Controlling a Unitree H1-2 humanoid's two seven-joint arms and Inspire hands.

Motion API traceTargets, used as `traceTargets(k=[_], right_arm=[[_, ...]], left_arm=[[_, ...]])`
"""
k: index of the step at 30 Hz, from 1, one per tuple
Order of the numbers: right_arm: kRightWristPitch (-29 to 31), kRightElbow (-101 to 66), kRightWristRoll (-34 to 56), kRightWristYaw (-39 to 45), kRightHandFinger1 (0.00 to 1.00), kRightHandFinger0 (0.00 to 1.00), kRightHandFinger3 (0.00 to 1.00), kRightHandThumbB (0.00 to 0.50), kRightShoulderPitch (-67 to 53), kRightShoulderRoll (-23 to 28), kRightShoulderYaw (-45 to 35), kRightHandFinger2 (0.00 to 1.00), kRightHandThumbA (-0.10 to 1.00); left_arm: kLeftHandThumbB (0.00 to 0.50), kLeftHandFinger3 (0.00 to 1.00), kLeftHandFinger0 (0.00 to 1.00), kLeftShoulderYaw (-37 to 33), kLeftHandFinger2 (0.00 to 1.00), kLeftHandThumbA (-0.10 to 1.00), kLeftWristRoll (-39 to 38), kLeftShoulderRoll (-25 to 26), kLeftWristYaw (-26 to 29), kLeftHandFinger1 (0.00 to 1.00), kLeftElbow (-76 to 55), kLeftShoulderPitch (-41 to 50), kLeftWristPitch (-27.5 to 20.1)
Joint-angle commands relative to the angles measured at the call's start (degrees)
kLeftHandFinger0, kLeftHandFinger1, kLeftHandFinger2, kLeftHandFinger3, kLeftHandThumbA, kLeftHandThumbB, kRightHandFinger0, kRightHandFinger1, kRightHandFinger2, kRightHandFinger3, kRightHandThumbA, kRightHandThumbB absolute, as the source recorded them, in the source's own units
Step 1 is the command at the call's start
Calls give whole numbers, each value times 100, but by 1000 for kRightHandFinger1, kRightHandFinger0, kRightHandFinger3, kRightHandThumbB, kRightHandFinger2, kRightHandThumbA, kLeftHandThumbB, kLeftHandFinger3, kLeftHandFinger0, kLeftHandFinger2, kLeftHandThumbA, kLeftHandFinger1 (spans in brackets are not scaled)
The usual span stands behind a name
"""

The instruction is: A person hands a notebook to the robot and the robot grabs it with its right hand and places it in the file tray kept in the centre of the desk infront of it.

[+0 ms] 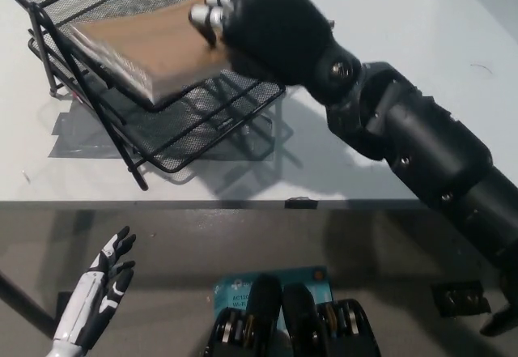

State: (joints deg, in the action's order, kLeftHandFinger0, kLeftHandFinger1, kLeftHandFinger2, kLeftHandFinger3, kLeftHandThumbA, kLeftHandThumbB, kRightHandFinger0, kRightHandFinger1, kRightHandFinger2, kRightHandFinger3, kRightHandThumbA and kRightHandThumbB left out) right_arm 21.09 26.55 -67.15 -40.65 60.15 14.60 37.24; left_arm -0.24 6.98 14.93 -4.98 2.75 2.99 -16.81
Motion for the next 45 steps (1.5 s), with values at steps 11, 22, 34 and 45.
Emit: traceTargets(k=[11,22,34,45], right_arm=[[157,-12,-594,-505,0,0,0,21,271,280,209,0,896],[-74,530,-909,-892,0,0,0,23,208,263,462,0,918],[-533,2387,-1068,-1714,0,0,0,21,469,-471,924,0,869],[-519,3256,-1067,-2081,0,0,152,2,1326,-855,1260,86,889]], left_arm=[[447,1000,894,-19,1000,963,-78,35,-68,1000,-77,-79,-100],[454,1000,868,-22,988,950,-29,8,-44,980,-138,-79,4],[463,1000,882,-31,966,953,23,-32,-23,970,-112,-107,-30],[467,1000,875,-58,964,967,68,-21,-63,967,-174,-135,15]])
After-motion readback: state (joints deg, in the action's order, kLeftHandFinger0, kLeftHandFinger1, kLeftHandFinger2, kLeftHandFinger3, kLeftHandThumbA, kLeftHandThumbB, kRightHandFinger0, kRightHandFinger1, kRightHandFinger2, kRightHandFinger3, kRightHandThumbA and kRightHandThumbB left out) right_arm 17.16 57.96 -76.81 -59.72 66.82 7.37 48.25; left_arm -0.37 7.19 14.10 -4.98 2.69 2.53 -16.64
